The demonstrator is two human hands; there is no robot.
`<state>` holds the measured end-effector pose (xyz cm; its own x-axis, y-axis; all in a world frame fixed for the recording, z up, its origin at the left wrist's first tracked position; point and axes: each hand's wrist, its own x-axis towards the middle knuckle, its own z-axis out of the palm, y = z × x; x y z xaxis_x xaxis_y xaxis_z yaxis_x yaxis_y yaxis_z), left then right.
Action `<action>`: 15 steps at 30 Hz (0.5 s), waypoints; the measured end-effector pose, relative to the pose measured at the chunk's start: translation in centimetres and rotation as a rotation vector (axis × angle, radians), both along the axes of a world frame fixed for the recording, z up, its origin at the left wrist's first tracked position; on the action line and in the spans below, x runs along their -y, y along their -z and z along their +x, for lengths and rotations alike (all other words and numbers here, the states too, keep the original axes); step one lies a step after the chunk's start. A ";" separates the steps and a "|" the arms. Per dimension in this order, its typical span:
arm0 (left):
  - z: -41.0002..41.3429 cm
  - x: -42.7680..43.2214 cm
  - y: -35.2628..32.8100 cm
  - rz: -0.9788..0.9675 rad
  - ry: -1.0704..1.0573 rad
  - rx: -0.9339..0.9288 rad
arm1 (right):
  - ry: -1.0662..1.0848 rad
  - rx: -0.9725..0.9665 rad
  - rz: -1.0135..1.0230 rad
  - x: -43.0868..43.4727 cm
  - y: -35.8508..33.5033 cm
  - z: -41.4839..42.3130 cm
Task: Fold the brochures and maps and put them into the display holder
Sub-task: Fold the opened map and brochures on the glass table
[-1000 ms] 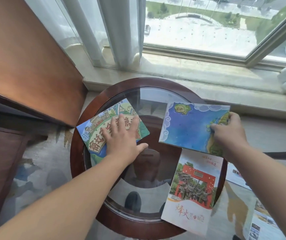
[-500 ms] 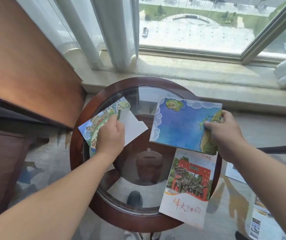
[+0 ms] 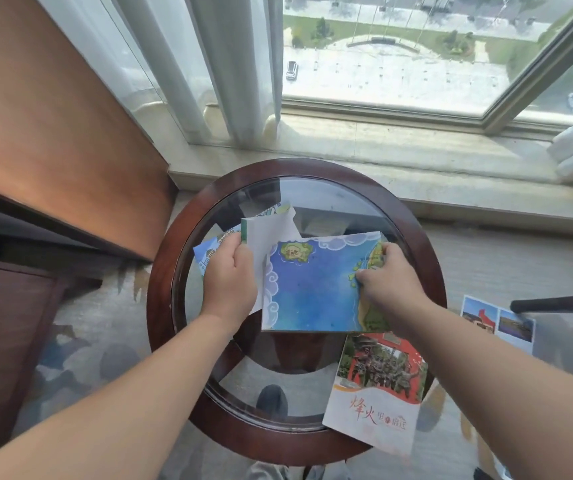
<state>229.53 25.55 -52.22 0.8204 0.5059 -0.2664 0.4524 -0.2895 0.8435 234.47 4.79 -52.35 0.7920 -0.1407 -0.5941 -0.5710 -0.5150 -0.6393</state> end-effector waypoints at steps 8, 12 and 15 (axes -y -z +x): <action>-1.8 1.9 0.0 0.157 0.371 0.084 | -0.026 -0.017 -0.053 -3.2 0.0 0.8; -2.4 3.2 0.4 0.187 0.575 0.044 | 0.011 -0.045 -0.009 -4.8 0.5 0.6; -2.1 2.1 0.6 0.228 0.633 0.049 | 0.001 -0.055 -0.036 -4.5 0.6 0.6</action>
<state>227.38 23.42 -52.78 0.9856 -0.0378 -0.1646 0.0991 -0.6597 0.7450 235.11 9.27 -52.95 0.7583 -0.1636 -0.6310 -0.6051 -0.5368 -0.5879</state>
